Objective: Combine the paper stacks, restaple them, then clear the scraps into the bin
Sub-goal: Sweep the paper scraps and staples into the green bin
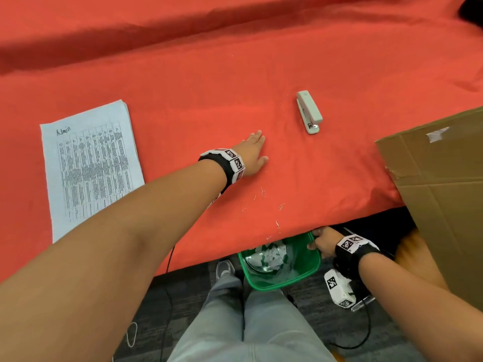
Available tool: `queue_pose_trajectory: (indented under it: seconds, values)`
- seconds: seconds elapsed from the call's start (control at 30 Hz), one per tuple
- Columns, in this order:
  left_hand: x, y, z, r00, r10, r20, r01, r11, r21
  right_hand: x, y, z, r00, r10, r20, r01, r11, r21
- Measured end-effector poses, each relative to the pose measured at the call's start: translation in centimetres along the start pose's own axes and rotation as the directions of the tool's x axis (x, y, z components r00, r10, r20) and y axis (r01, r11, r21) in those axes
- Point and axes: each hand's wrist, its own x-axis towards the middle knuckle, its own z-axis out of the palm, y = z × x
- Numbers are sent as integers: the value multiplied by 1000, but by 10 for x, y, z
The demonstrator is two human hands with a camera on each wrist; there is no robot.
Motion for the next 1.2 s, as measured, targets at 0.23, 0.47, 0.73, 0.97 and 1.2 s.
queue_pose_trajectory:
  seconds: [0.23, 0.47, 0.73, 0.97, 1.2]
  values:
    - [-86, 23, 61, 955, 272, 121, -278, 960, 40, -6, -6, 1, 1000, 5, -5, -5, 1000, 18]
    - [-134, 33, 81, 948, 306, 89, -303, 952, -41, 21, 11, -1, 999, -14, -28, 12, 997, -71]
    - [-125, 36, 103, 996, 56, 75, -55, 998, -11, 6, -2, 2, 1000, -2, -28, 0, 995, -100]
    - [-150, 63, 139, 932, 331, 150, -342, 938, 52, -12, -8, 5, 999, -30, -18, 27, 988, -149]
    - [-129, 41, 114, 999, 48, -9, -48, 999, -1, -16, -12, 4, 1000, 2, -18, -4, 995, -97]
